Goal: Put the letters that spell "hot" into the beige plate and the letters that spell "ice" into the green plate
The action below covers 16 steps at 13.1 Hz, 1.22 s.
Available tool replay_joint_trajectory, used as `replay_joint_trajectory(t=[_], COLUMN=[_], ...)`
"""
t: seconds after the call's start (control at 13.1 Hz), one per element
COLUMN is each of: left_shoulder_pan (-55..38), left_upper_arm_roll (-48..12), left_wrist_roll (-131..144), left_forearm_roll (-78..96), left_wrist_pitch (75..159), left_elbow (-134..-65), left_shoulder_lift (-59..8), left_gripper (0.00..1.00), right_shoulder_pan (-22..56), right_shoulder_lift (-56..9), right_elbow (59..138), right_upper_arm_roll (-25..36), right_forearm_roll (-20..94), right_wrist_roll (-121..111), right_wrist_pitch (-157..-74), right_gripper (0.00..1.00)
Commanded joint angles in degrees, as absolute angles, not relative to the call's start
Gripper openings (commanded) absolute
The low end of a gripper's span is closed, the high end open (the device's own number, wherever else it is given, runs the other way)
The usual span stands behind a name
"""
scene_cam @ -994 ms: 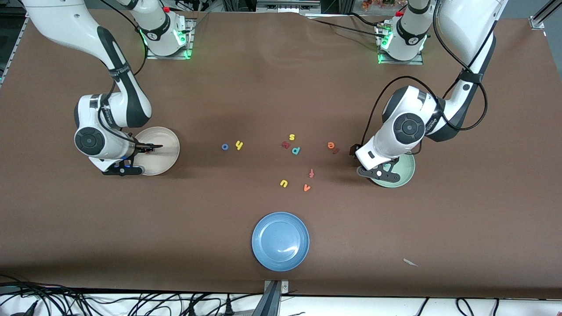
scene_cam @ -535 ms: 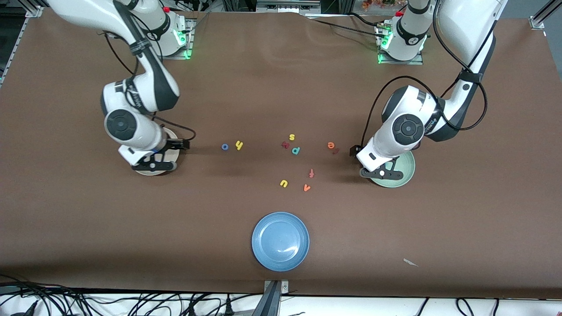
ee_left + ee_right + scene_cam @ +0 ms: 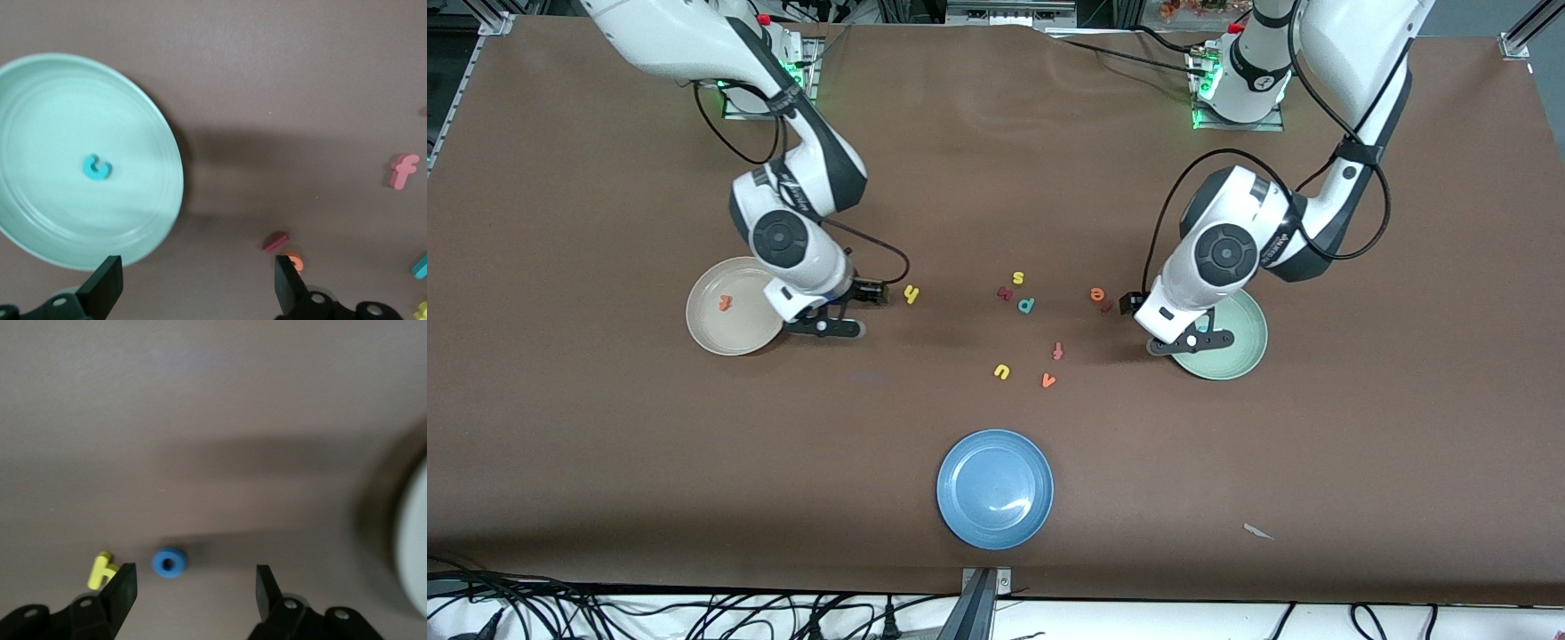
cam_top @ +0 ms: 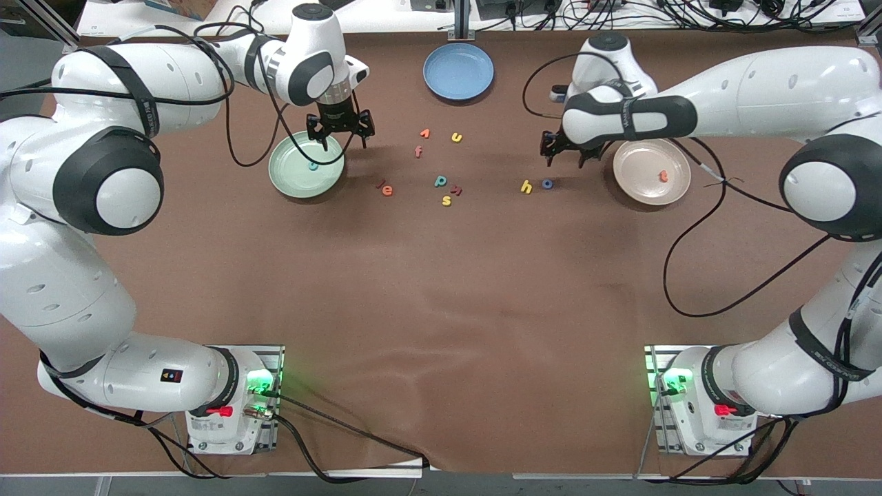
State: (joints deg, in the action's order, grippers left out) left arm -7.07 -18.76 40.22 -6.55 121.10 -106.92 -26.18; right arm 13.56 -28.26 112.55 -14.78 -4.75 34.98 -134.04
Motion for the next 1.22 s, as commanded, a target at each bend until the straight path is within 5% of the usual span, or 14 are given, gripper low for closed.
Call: replay_joint_trajectory(t=[0.0,0.61,0.84,1.15], left_shoulder_pan=[-10.45,-13.27,-13.18,-12.66], left_upper_arm_roll=[-18.55,-18.46,-18.46,-18.37], left_wrist_roll=[50.94,54.32,54.40,54.32], left_forearm_roll=[-5.01,0.79,0.53,0.44], left_wrist_pitch=[120.15,121.38,121.38,121.38], left_elbow=[-106.52,-105.29,-105.21,-105.03], left_shoulder_lift=[-27.42,-29.62,-30.49,-30.59], left_gripper=[1.00,1.00,1.00,1.00], right_shoulder_pan=[14.15,15.29,15.29,15.29], right_shoulder_lift=[-30.58,-33.48,-33.40,-33.40], right_elbow=[112.24,112.76,113.20,113.38], right_upper_arm_roll=[-14.77,-14.68,-14.77,-14.76], right_forearm_roll=[-4.22,-4.92,-4.92,-4.92], right_wrist_roll=[36.03,35.95,35.95,35.95], right_wrist_pitch=[-137.19,-139.31,-139.22,-139.22], right_gripper=[0.65,0.60,0.44,0.38])
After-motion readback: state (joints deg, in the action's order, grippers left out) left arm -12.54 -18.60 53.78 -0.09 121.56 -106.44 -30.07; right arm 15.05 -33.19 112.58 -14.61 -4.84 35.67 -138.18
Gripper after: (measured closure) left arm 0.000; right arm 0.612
